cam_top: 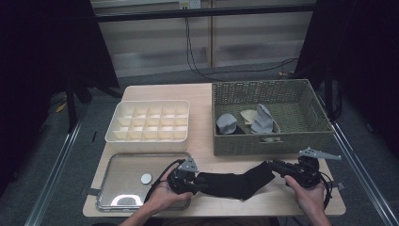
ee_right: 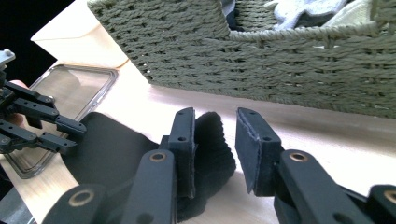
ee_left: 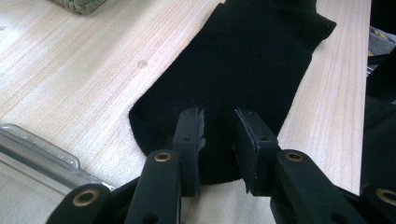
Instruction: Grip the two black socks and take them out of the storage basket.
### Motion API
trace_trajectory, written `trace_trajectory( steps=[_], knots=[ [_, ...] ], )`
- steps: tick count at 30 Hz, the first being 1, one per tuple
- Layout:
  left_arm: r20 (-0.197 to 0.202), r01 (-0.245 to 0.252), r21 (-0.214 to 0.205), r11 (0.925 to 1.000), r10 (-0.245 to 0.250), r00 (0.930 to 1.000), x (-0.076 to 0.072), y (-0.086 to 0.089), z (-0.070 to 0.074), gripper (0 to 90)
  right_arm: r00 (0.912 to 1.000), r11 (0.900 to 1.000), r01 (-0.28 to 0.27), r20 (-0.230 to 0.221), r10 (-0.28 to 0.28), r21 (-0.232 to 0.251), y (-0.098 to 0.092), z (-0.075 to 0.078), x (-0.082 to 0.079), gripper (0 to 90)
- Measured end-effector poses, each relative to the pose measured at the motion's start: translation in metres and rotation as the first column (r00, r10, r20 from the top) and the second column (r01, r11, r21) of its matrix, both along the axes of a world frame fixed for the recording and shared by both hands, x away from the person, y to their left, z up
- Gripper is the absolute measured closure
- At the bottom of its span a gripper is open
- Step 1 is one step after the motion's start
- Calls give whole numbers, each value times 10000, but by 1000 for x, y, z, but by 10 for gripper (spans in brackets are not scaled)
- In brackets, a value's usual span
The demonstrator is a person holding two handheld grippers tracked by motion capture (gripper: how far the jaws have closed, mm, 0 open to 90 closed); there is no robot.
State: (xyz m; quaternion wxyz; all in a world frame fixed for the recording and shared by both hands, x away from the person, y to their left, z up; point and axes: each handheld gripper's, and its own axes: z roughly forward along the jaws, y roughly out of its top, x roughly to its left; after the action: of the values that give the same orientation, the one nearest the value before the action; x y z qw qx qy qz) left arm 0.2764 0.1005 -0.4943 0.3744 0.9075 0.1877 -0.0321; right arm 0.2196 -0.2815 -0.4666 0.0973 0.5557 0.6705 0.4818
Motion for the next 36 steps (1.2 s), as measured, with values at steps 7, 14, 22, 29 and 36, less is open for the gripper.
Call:
trace_trajectory(
  steps=[7, 14, 22, 29, 36],
  knots=[
    [-50, -8, -70, 10000, 8, 10000, 0, 0, 0, 709, 9998, 9998, 204, -44, -204, -29, -5, -2, -1, 671],
    [-131, 134, -215, 9997, -137, 9998, 1, -1, 3, 680, 9969, 9972, -696, -392, 685, -274, 9, -11, 0, 714],
    [86, -31, -673, 9977, 37, 10000, 12, -4, 11, 666, 9820, 9807, -1703, -987, 1608, -961, 27, -24, 7, 738],
    [294, 39, 116, 9999, -42, 9996, 12, -4, 3, 648, 9709, 9615, -2158, -1422, 1928, -1700, 32, -33, 12, 753],
    [310, 70, -66, 10000, -68, 9995, 8, 3, 0, 594, 9772, 9618, -1980, -1153, 1785, -1890, 30, -36, 15, 814]
  ],
)
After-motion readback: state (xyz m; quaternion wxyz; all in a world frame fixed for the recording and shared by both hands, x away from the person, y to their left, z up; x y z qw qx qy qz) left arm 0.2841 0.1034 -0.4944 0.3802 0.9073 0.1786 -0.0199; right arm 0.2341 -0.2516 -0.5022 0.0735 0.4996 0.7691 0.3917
